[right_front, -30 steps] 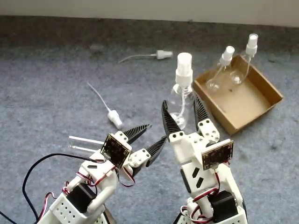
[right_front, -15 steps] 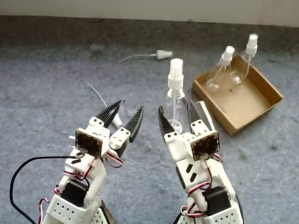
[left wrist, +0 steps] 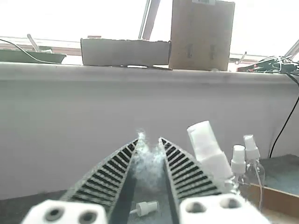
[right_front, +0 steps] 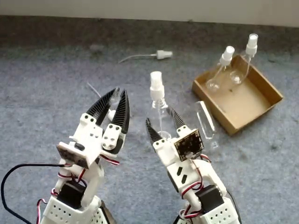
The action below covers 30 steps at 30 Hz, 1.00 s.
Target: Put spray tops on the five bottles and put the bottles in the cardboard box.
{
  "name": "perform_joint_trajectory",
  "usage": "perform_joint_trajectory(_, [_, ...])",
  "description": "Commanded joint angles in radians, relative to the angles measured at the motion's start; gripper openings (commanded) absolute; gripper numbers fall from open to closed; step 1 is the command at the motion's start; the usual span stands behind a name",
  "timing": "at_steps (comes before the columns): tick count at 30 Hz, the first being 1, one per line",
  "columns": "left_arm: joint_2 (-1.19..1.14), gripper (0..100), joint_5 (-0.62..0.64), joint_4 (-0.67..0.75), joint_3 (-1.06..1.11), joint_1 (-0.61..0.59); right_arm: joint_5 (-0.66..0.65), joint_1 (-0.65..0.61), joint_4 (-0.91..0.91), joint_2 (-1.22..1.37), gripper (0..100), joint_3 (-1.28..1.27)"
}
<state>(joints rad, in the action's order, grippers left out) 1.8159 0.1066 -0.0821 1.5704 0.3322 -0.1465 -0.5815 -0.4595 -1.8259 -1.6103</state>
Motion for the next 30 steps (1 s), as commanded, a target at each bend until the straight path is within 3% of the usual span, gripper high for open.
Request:
perform_joint_trajectory(1, [-0.004,1,0.008,0.025,-0.097,-0.008,-0.002,-0.053,-0.001,-0.015,7.3,0.012])
perform_joint_trajectory(24, [-0.002,1,0.008,0.025,-0.104,0.283,-0.002,-0.07,-0.002,-0.015,7.3,0.012])
perform_joint_trajectory(30, [-0.002,1,0.006,0.026,-0.101,0.243,-0.002,-0.067,-0.002,-0.015,7.3,0.012])
